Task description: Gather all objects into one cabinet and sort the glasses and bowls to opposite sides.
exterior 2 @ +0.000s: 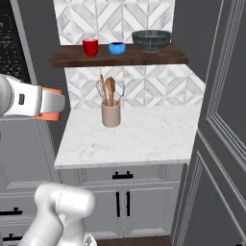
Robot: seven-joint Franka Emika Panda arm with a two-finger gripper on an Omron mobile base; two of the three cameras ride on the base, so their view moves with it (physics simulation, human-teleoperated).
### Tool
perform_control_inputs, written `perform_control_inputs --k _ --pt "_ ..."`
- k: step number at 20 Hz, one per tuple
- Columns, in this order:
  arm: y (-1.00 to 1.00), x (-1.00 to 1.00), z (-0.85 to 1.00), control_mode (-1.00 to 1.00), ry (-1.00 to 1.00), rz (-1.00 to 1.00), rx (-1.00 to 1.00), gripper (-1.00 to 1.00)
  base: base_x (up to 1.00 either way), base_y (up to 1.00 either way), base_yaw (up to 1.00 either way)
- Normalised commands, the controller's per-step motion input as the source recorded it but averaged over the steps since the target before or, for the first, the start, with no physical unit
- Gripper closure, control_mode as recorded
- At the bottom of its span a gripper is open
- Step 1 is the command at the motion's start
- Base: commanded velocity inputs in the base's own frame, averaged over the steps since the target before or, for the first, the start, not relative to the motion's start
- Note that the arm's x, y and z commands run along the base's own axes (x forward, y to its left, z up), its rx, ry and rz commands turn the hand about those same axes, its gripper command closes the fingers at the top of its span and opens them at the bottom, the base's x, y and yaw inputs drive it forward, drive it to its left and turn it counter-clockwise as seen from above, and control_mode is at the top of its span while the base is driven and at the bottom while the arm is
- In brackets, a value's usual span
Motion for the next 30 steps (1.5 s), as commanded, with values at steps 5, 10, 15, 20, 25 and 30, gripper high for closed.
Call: perform_control_inputs --k 5,10,15,20,25,30 --pt "0.00 0.00 0.00 1.00 0.00 0.00 0.00 1.00 0.00 -0.37 0.40" --pt "0.00 0.00 0.00 1.00 0.00 0.00 0.00 1.00 0.05 -0.27 0.38" --pt "0.00 0.00 0.00 1.00 0.00 0.00 0.00 1.00 0.02 -0.36 0.29" --pt "0.00 0.00 0.00 1.00 0.00 0.00 0.00 1.00 0.01 -0.52 0.12" --pt "0.00 0.00 0.00 1.00 0.00 0.00 0.00 1.00 0.16 -0.18 0.08" --pt "0.00 0.00 0.00 1.00 0.00 0.00 0.00 1.00 0.25 0.00 0.09"
